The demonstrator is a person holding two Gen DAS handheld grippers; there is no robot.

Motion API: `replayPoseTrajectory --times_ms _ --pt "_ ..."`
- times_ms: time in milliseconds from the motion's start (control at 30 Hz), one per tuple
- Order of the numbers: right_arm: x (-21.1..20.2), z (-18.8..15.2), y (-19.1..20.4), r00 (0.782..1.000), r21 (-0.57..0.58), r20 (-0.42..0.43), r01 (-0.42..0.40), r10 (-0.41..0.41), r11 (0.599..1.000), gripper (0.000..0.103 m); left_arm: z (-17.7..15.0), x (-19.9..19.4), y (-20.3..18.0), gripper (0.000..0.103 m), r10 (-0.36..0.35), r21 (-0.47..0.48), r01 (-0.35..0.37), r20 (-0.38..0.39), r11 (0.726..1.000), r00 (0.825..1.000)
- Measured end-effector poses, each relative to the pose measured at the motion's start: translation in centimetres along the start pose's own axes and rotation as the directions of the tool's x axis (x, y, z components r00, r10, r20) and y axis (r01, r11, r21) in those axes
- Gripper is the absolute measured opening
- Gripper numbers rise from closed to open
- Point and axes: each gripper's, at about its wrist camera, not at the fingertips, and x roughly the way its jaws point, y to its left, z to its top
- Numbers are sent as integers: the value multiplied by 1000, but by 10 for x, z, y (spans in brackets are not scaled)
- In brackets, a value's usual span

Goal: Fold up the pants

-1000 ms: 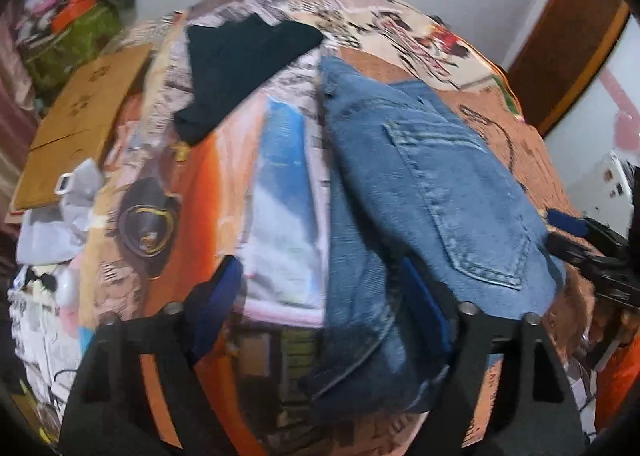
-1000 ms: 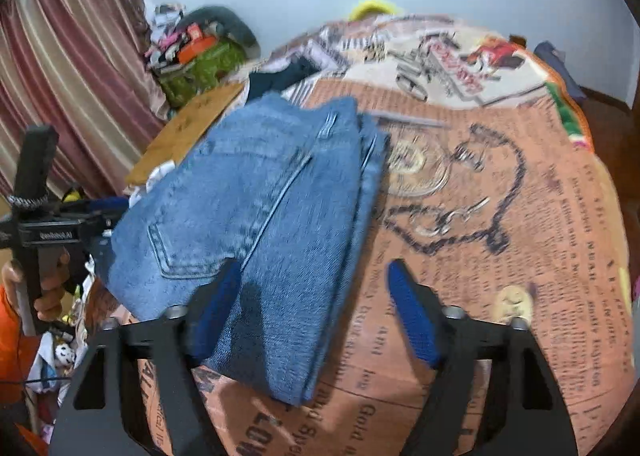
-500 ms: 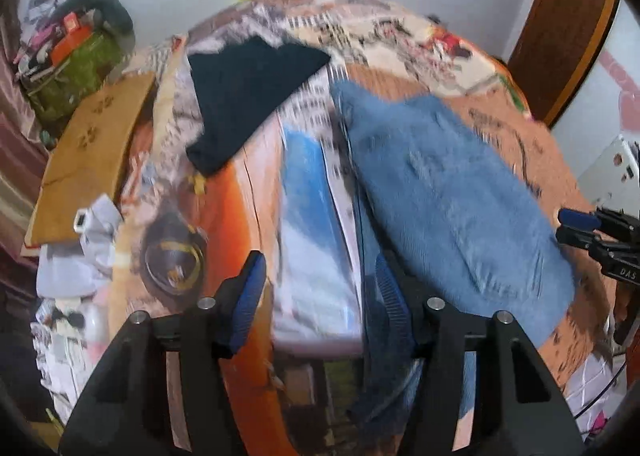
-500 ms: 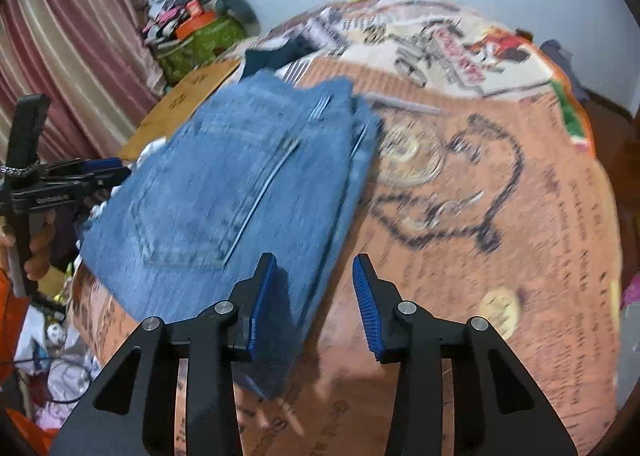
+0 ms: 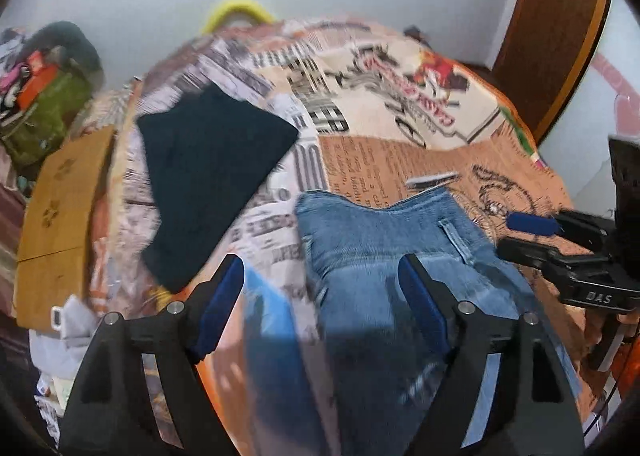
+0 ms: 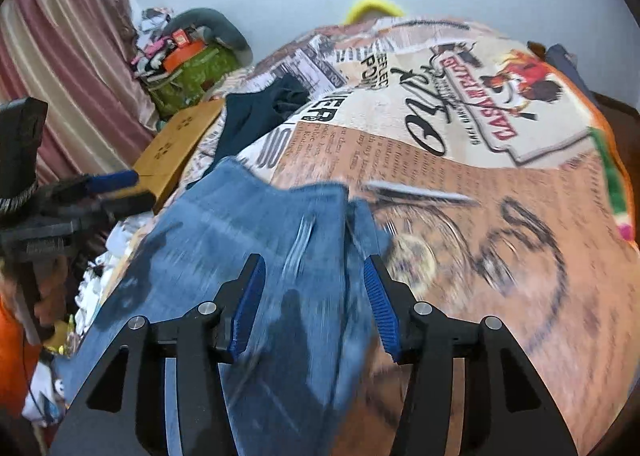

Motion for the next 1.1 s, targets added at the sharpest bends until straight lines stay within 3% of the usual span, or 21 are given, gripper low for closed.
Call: replayPoseTrajectory --times_ms 100,167,233,300,467,700,800,867,900,967,1100 --pt "26 12 -4 999 -8 -51 14 -14 1000 28 5 32 -3 66 -15 16 16 -55 1000 998" --pt "37 14 -7 997 -17 -74 -1 0 1000 18 5 46 -4 52 -42 38 45 -74 998 996" --pt "42 12 -8 997 -46 -79 7 -11 999 8 1 52 -8 47 -9 73 13 -62 997 998" --pt "42 6 -9 997 -85 -75 15 -21 996 7 0 57 -9 42 24 83 -19 -58 996 998" --pt "50 -4 -12 992 -140 -92 77 -90 987 5 -3 69 1 42 65 50 -62 -73 997 995" --pt "26 0 -6 988 -141 -81 116 -128 983 6 0 56 8 43 63 22 -62 -56 998 996" --pt "8 0 -2 993 -135 -48 97 -105 986 9 -1 38 6 43 75 33 -75 -22 997 997" --pt "-1 0 2 996 -124 -39 76 -81 989 19 -2 25 1 45 97 51 -97 0 994 995" --pt "-7 -1 4 997 -114 -30 65 -69 991 30 -3 18 -1 47 91 51 -91 4 994 996" --pt "-14 -6 8 998 -112 -14 53 -55 992 45 -7 8 -3 63 65 41 -66 6 997 998" --pt "-24 -20 19 999 -131 -20 42 -45 991 65 -20 -11 -9 76 45 34 -46 19 998 999"
